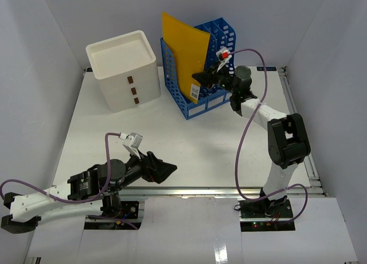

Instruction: Organize the desk

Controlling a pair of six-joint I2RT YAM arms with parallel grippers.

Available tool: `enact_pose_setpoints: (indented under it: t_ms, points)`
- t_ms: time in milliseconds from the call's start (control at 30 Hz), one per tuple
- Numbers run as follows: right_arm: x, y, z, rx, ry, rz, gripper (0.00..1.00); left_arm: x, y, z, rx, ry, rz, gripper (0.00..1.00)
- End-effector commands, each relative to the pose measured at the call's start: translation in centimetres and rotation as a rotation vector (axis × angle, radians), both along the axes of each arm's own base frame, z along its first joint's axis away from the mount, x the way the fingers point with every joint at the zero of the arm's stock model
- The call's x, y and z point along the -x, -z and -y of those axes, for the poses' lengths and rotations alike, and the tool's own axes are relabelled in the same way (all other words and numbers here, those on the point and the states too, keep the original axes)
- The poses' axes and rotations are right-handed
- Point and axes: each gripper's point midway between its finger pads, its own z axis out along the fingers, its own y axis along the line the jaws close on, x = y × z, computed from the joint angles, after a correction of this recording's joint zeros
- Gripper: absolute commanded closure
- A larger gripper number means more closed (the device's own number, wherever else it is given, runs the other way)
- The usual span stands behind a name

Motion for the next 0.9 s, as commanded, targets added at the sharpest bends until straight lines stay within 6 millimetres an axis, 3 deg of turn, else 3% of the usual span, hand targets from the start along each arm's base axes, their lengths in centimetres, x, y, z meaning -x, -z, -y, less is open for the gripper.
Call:
enact_pose_setpoints:
  t_ms: [0, 333, 867]
  points:
    - [3.4, -7.6, -0.2, -0.068, -0.073, 0.244, 0.92, 0.3, -0.7, 0.2, 0.022, 0.017, 0.002, 0.02]
    - [3.7, -7.9, -0.2, -0.07, -0.087, 0.275, 0.92, 0.4, -0.9, 0.5, 0.026, 0.026, -0.007, 0.02]
    - [1.9, -2.4, -1.5, -0.012, -0.143, 0.284, 0.92, 0.4, 0.4, 0.8, 0.002, 0.022, -0.025, 0.02]
